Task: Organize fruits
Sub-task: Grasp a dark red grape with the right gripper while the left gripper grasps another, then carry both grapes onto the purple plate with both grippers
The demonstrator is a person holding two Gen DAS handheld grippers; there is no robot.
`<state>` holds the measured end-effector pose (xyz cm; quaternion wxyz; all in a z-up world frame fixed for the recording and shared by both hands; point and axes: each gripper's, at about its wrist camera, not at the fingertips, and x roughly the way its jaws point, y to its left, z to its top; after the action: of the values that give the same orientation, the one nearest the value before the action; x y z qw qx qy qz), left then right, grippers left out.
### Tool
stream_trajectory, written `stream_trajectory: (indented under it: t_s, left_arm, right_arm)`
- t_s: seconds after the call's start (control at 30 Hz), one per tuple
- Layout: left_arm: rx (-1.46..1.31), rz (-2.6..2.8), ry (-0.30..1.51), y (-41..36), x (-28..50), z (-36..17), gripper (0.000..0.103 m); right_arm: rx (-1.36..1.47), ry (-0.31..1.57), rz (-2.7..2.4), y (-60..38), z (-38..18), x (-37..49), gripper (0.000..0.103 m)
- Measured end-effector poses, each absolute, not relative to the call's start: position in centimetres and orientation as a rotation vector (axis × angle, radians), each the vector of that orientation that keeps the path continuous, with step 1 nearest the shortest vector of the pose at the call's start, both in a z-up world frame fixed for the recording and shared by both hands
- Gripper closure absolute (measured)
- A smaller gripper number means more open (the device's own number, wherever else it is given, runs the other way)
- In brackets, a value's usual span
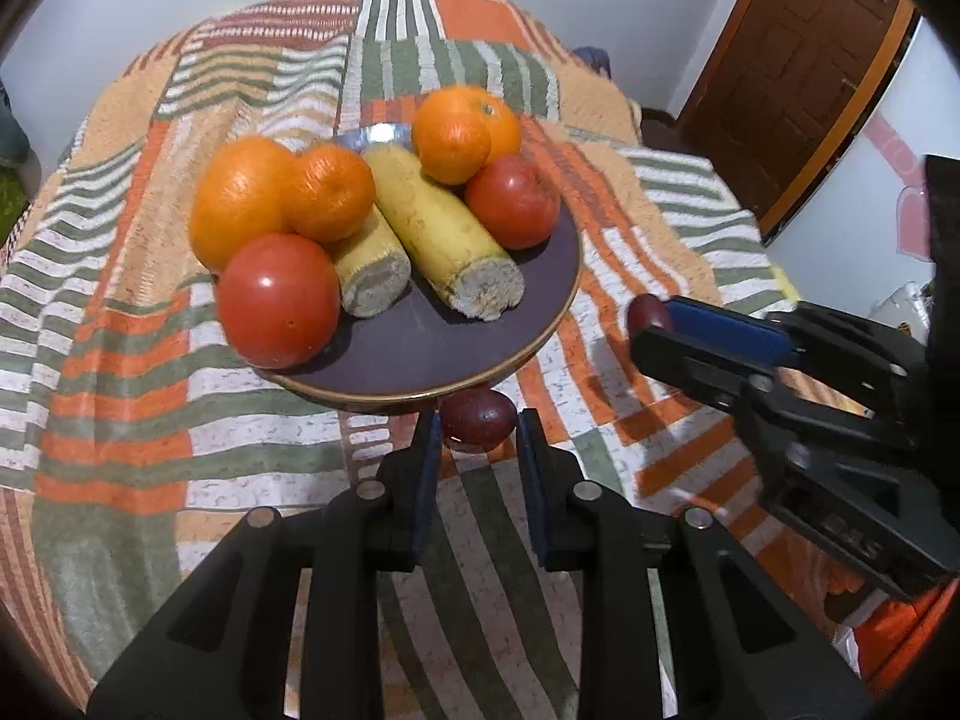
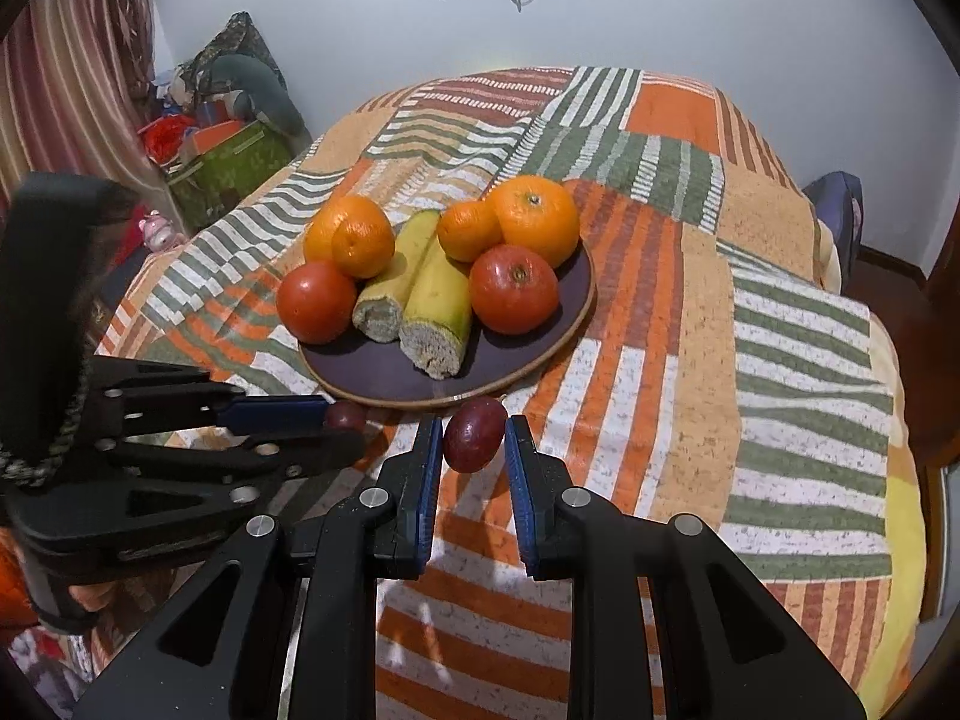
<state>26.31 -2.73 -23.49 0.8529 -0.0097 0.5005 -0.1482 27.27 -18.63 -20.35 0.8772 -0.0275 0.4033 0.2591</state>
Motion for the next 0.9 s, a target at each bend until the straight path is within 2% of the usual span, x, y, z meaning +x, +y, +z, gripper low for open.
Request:
stream_trajectory:
  t_s: [0.33,0.9]
  left_arm:
    - [-0.035,-0.281,0.975,-1.5,27.5,-21.0,0.078]
    - [-0.030,-0.267,1.035,-1.6,30.3,-24.4,0.078]
  right_arm:
    - [-0.064,0.825,0.539,-17.6,-20.2,29.2,0.083]
    - [-0.060,0.850,0.549,-17.0,-21.8,31.3,0.083]
